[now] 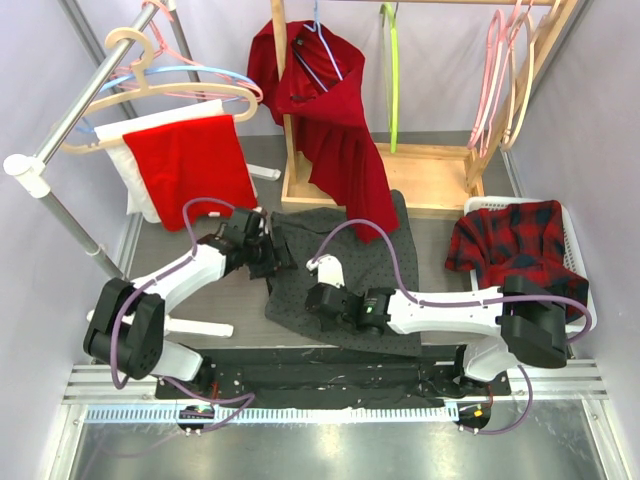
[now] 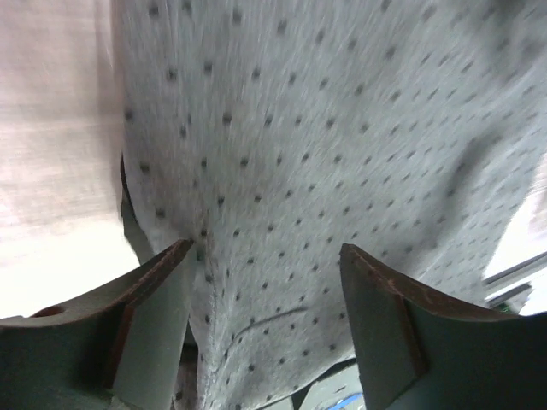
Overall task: Place the skirt on the hanger
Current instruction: Flatten out the skirt at the center of the board.
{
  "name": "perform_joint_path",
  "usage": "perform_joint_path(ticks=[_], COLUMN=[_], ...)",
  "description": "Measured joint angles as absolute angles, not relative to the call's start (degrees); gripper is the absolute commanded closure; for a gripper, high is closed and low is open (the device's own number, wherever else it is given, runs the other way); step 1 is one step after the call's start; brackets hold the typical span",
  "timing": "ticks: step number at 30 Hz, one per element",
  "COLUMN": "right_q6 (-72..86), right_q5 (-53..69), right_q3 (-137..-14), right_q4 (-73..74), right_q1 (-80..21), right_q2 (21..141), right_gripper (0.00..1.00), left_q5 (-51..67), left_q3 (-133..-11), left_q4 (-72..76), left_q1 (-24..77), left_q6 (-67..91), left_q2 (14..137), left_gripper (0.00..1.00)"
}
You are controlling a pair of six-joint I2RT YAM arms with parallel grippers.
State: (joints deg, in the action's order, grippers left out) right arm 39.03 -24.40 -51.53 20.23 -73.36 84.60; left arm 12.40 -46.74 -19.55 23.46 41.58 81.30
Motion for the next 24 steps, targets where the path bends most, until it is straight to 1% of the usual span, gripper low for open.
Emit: perform_joint_path(ticks=[2, 5, 8, 10, 11, 13, 16, 19, 20, 21, 24], right_q6=[39.42, 39.77, 40.21, 40.60, 40.77, 40.93, 41.01, 41.23, 41.36, 41.50, 42.17], right_q5=[-24.40, -24.40, -24.45, -24.62, -24.77, -24.93, -25.26, -25.47, -25.54, -25.63, -25.69], right_q3=[-50.92, -50.68, -50.57, -50.41, -50.28, -49.98, -49.78, -49.52, -49.41, -49.21, -48.77], right_q4=[20.78, 21.10, 21.10, 21.10, 21.10, 21.15, 21.61, 21.78, 21.89, 21.91, 22.09], right_q1=[-73.38, -73.38, -73.36, -73.25, -73.25, -73.03, -72.77, -72.49, -72.36, -72.23, -71.83], right_q2=[84.60, 84.60, 84.60, 84.60, 84.60, 84.60, 84.58, 84.16, 83.90, 83.59, 83.02], right_gripper=[0.62, 0.62, 0.62, 0.62, 0.62, 0.62, 0.62, 0.63, 0.63, 0.63, 0.63], left_q5=[11.97, 11.27, 10.94, 11.03, 11.11, 11.64, 11.94, 10.87, 10.55, 10.37, 9.52], left_q3=[-45.69, -45.43, -45.43, -45.56, -45.65, -45.89, -46.35, -46.70, -46.72, -46.92, -47.29], left_q4=[-20.14, -20.58, -20.58, -20.58, -20.58, -20.58, -21.17, -22.50, -22.68, -22.90, -23.59], left_q1=[24.71, 24.86, 24.84, 24.84, 24.84, 24.86, 24.86, 24.86, 24.86, 24.86, 24.88], left_q6=[41.63, 41.74, 41.85, 41.76, 41.65, 41.36, 40.73, 40.03, 40.01, 40.01, 40.01], left_q2=[81.28, 81.76, 82.06, 82.15, 82.32, 83.07, 85.32, 87.00, 87.18, 87.18, 87.20], left_gripper=[0.36, 0.49, 0.54, 0.55, 0.56, 0.53, 0.43, 0.45, 0.51, 0.55, 0.84])
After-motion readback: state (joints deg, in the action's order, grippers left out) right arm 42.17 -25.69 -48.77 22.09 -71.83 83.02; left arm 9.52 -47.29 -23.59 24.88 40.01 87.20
